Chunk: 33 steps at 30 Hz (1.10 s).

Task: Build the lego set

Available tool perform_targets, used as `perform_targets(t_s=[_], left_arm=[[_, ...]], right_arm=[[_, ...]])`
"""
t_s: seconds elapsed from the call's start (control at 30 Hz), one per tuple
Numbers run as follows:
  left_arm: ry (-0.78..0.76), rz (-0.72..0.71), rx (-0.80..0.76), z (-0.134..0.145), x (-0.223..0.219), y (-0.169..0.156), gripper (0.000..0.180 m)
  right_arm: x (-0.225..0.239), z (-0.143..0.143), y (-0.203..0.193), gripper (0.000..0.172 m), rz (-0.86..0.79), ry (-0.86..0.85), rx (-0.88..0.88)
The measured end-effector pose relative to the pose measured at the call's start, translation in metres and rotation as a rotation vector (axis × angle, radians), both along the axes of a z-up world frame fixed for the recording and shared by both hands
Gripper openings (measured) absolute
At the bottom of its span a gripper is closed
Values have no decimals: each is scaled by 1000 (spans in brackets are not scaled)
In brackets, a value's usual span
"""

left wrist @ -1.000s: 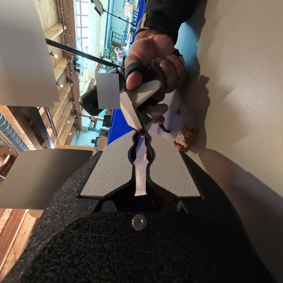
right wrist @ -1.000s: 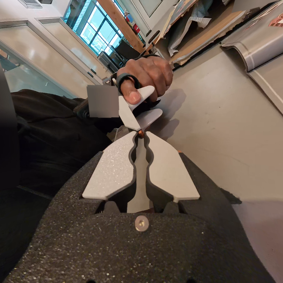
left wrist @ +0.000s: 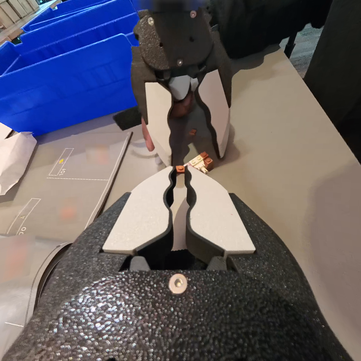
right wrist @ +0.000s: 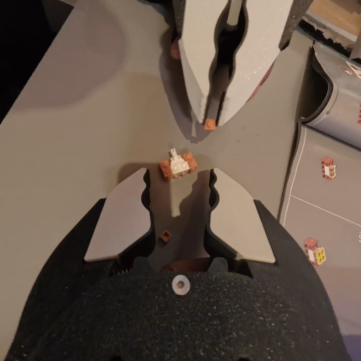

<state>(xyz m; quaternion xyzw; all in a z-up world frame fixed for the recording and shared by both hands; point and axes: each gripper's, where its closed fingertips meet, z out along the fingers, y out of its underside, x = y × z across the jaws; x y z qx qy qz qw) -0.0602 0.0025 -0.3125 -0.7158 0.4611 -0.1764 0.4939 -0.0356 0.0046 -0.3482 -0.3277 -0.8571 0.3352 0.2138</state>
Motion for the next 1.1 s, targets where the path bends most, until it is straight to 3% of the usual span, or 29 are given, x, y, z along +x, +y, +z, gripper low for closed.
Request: perform_targets(t_s=[0.3, 0.63, 1.1], left_arm=[[-26, -7, -44, 0, -4, -3, 7], [-210, 78, -129, 25, -5, 3, 7], [-65, 82, -205, 10, -3, -1, 7]], right_arm=[[-6, -2, -5, 36, 36, -22, -20], [-27, 29, -6, 35, -273, 171, -143], [-28, 37, -14, 35, -304, 204, -189]])
